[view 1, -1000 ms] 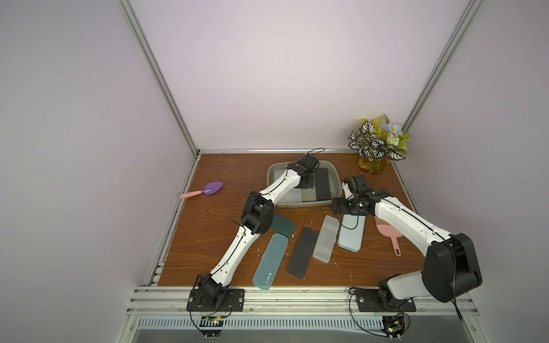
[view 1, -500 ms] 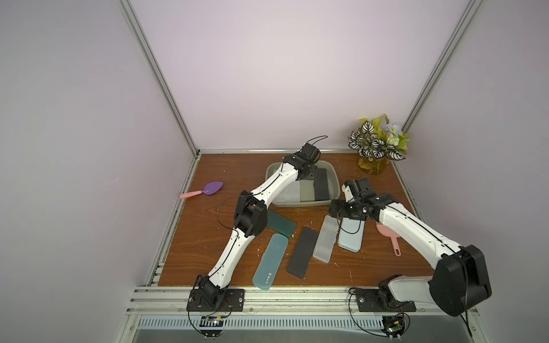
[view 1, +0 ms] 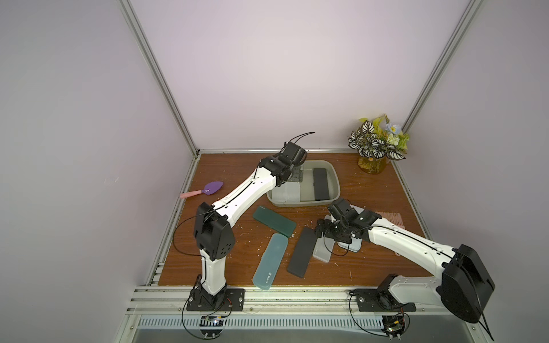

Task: Put the pencil case into the storage box
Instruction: Pick up the pencil case from the center of the board.

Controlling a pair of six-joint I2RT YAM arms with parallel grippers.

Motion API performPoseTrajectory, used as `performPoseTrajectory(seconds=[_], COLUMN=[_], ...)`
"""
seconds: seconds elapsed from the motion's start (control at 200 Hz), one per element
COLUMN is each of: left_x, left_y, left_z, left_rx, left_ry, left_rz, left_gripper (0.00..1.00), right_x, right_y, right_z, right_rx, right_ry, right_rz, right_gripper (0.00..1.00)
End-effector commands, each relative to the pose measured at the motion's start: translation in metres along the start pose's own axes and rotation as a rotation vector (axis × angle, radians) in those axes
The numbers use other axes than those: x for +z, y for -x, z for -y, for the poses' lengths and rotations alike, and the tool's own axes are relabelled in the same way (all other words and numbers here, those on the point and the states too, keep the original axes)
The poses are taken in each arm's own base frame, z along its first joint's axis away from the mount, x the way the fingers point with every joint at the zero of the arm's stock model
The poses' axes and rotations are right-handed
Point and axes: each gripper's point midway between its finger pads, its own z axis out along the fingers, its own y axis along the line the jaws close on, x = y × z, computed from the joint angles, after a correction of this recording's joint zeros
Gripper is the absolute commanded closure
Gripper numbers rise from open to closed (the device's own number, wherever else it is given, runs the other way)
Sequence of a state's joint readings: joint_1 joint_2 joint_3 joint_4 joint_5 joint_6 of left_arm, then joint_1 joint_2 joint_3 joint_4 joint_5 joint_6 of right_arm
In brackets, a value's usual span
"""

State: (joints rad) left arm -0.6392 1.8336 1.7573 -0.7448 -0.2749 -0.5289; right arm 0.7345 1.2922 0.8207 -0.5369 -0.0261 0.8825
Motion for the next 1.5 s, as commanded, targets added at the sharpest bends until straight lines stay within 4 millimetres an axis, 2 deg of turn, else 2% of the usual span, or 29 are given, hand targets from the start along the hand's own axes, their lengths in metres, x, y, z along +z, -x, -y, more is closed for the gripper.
performPoseTrajectory(seconds=[0.0, 0.175, 0.25, 0.265, 0.315, 0.545, 0.831, 1.076, 1.351, 1.496], left_x=[-0.002, -0.007, -0.012, -0.007, -0.007, -0.002, -0.002, 0.002, 0.004, 0.006], left_y=[-0.008, -0.028, -0.026, -0.037, -0.04, -0.045, -0.045, -0.048, -0.049, -0.05], left_z=[-0.032, -0.051, -0.054, -0.058, -0.06, -0.063, -0.063, -0.063, -0.062, -0.062], left_rx=[-0.054, -0.054, -0.062, -0.055, -0.058, -0.061, -0.059, -0.058, -0.057, -0.059], left_ry=[0.033, 0.054, 0.052, 0.064, 0.065, 0.064, 0.065, 0.067, 0.065, 0.066], left_rz=[0.009, -0.007, 0.007, -0.017, -0.021, -0.03, -0.029, -0.041, -0.045, -0.05], left_gripper=[0.16, 0.16, 0.16, 0.16, 0.16, 0.15, 0.15, 0.15, 0.15, 0.15], right_x=[0.0, 0.009, 0.009, 0.009, 0.01, 0.024, 0.032, 0.037, 0.039, 0.039], right_y=[-0.002, -0.009, -0.008, -0.008, -0.009, -0.016, -0.006, -0.003, 0.001, 0.0], right_z=[0.006, 0.012, 0.015, 0.016, 0.019, 0.031, 0.031, 0.042, 0.042, 0.037], right_rx=[0.109, 0.13, 0.131, 0.13, 0.13, 0.117, 0.108, 0.105, 0.06, 0.032], right_ry=[-0.015, -0.047, -0.065, -0.067, -0.082, -0.141, -0.189, -0.248, -0.258, -0.247], right_rz=[0.04, 0.026, 0.03, 0.032, 0.031, 0.0, 0.026, 0.039, 0.033, 0.012], right_gripper=[0.02, 0.02, 0.02, 0.02, 0.01, 0.01, 0.01, 0.03, 0.14, 0.25])
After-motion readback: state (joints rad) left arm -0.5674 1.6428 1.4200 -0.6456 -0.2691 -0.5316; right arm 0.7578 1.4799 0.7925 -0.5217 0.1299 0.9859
